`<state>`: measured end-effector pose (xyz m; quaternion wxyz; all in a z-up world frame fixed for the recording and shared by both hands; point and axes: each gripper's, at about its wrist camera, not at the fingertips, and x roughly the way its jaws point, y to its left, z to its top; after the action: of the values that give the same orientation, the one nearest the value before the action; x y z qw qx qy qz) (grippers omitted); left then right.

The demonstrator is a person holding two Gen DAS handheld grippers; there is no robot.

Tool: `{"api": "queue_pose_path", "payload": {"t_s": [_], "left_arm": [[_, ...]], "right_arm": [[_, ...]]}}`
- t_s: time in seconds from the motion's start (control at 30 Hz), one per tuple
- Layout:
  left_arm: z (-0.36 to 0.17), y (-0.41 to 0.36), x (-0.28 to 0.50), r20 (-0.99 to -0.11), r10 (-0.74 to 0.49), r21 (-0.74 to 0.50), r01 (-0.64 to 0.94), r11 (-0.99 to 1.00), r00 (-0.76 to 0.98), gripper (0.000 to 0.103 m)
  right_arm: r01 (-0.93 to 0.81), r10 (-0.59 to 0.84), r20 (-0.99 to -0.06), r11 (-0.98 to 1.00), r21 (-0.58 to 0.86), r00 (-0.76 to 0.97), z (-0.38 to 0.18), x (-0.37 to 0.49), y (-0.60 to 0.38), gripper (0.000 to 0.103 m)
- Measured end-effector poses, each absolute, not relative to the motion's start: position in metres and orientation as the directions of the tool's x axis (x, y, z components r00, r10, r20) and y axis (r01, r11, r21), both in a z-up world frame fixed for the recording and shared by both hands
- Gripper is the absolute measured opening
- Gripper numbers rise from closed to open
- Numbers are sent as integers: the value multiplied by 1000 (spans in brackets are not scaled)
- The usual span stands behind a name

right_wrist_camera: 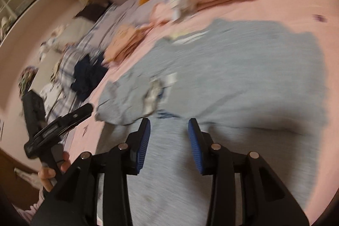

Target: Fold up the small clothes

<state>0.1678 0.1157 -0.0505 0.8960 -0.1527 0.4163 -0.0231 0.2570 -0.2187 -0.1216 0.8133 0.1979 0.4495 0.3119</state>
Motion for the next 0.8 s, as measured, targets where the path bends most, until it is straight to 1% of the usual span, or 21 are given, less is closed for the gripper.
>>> {"api": "queue_pose_path", "payload": {"t_s": [0.1, 0.17, 0.23, 0.3, 0.33, 0.37, 0.4, 0.43, 0.47, 0.57, 0.63, 0.73, 0.8], "left_arm": [[-58, 146, 147, -753, -122, -275, -141, 951, 647, 77], [-63, 161, 136, -758, -107, -275, -167, 947, 643, 77], [-68, 176, 127, -759, -118, -301, -185, 935, 641, 77], [-74, 186, 123, -763, -128, -324, -204, 924, 634, 77], [-76, 190, 122, -763, -133, -334, -211, 919, 633, 77], [-80, 194, 121, -765, -140, -346, -219, 912, 629, 77], [-82, 196, 121, -766, -142, -352, -224, 909, 626, 77], [-84, 198, 121, -767, -146, -357, -226, 906, 625, 77], [-85, 200, 121, -765, -153, -365, -225, 903, 625, 77], [-86, 201, 122, -760, -168, -376, -214, 901, 628, 77], [-86, 199, 128, -761, -169, -372, -207, 905, 627, 77], [-82, 194, 139, -758, -172, -364, -189, 912, 629, 77], [-75, 185, 152, -759, -162, -343, -176, 923, 630, 77]], "right_arm": [[-362, 682, -643, 731, 578, 349, -128, 272, -169, 40], [-356, 638, -688, 768, 533, 345, -134, 286, -138, 41], [-348, 590, -731, 803, 485, 342, -141, 299, -111, 41], [-322, 572, -756, 816, 481, 320, -149, 310, -97, 41], [-315, 570, -759, 817, 484, 314, -152, 314, -91, 40], [-319, 555, -765, 826, 464, 327, -152, 315, -84, 28], [-327, 528, -772, 843, 426, 355, -150, 314, -78, 18], [-330, 509, -776, 854, 403, 371, -149, 312, -75, 10], [-331, 502, -777, 858, 393, 379, -147, 311, -74, 8], [-315, 468, -772, 879, 357, 430, -138, 314, -88, 7], [-289, 457, -763, 888, 359, 457, -133, 317, -99, 7], [-296, 435, -795, 896, 332, 422, -138, 321, -103, 8], [-279, 350, -813, 930, 241, 465, -137, 321, -103, 8]]}}
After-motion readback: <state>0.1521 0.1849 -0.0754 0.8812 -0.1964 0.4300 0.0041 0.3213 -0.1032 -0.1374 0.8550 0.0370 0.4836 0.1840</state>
